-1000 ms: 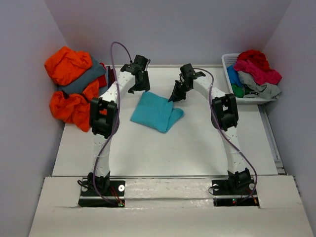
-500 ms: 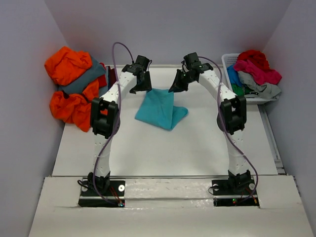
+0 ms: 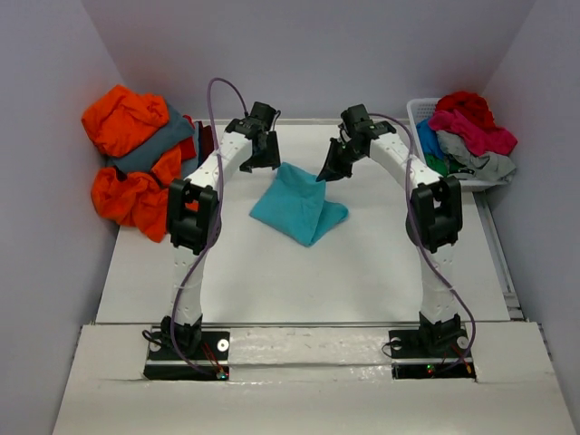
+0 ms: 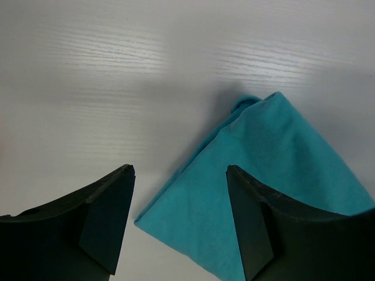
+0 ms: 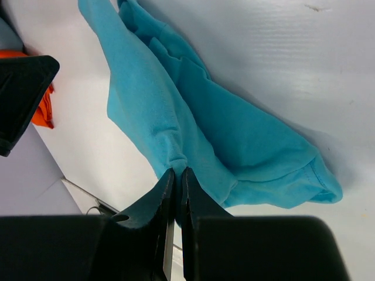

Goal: Fold and stack the t-shirts
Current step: Smooth out the square-folded T-shirt at the center of the board.

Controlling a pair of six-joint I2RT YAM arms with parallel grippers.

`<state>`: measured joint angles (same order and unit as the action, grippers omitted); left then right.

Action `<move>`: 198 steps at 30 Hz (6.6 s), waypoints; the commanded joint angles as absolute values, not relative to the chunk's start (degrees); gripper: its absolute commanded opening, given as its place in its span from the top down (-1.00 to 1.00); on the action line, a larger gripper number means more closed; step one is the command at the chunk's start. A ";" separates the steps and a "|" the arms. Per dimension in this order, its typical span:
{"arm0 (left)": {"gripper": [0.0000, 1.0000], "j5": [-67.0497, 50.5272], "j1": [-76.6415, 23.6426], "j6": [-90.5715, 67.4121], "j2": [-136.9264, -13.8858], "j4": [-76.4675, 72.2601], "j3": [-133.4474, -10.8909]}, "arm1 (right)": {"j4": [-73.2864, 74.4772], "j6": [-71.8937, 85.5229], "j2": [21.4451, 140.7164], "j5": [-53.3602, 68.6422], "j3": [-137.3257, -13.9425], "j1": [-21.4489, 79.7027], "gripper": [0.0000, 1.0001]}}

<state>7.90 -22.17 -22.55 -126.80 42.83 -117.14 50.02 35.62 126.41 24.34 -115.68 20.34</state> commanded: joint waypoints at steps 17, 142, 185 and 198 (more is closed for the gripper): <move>-0.50 6.77 -23.20 -21.27 -128.40 43.50 -119.88 | 56.60 37.96 116.46 21.18 -114.96 21.18 0.86; -0.51 6.24 -28.30 -21.62 -135.09 47.64 -121.47 | 50.19 28.92 106.95 16.53 -89.38 26.54 -0.25; -0.51 -8.70 -33.13 -23.20 -120.59 42.90 -99.33 | 42.63 30.67 130.08 13.36 -107.40 26.54 0.14; -0.51 -6.60 -33.66 -24.96 -114.79 39.55 -84.03 | 43.15 30.67 132.10 13.01 -107.58 26.54 0.14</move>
<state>-8.10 -33.36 -23.73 -118.39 38.35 -88.07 44.05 30.48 130.15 13.54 -107.04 25.98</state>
